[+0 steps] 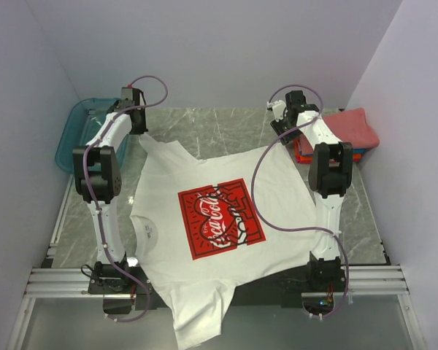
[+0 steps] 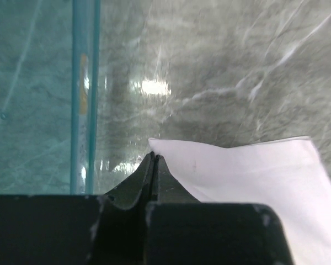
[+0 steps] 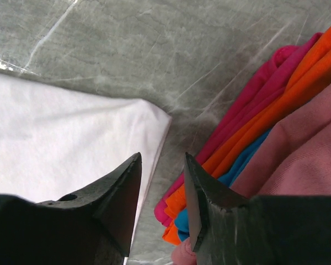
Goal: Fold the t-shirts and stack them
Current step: Flatten the tshirt out
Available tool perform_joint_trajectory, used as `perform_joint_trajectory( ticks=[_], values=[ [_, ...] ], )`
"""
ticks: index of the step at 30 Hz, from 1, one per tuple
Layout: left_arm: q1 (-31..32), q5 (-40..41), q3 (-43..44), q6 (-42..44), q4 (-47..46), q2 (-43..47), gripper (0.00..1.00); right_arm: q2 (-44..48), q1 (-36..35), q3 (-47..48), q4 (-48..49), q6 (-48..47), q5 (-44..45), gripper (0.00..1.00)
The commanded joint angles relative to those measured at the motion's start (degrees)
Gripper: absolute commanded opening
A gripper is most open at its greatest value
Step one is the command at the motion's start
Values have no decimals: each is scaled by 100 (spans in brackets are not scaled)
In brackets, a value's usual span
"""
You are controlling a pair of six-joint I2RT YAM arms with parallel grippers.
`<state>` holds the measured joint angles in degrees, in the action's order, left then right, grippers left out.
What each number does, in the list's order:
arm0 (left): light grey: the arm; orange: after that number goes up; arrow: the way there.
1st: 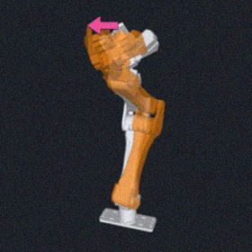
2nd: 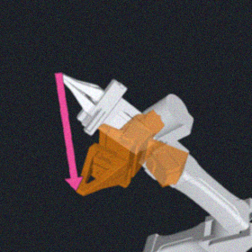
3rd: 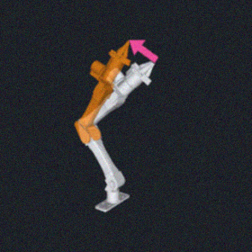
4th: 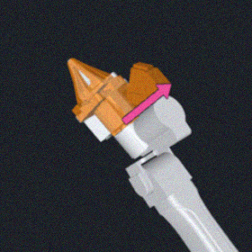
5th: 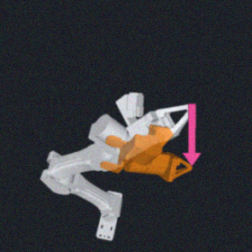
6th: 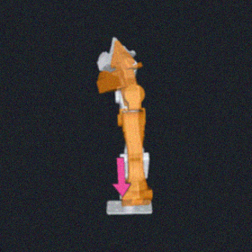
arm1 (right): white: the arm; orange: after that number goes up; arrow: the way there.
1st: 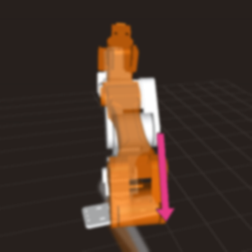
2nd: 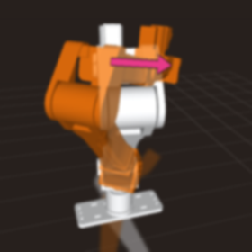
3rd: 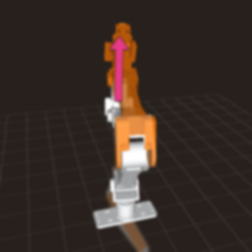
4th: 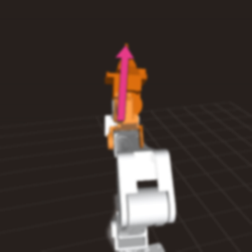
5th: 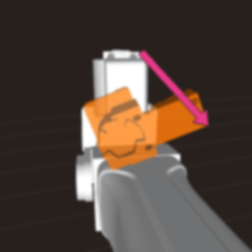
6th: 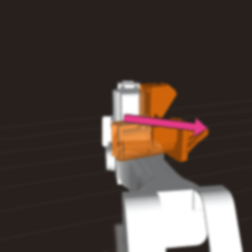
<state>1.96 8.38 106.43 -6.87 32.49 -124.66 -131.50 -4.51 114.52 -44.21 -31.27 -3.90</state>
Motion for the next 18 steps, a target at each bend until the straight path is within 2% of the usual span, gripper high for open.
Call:
perform_joint_trajectory(
  ticks=[1,11,18],
  values=[
    [-55,94,413,116,-94,-67,0,-60,-32,167,35,-64,100,44],
    [-125,-109,686,134,38,-243,0,-314,-120,395,96,24,21,48],
    [-125,-197,659,125,47,-243,0,-736,-173,1046,-36,305,-216,50]
  ],
)
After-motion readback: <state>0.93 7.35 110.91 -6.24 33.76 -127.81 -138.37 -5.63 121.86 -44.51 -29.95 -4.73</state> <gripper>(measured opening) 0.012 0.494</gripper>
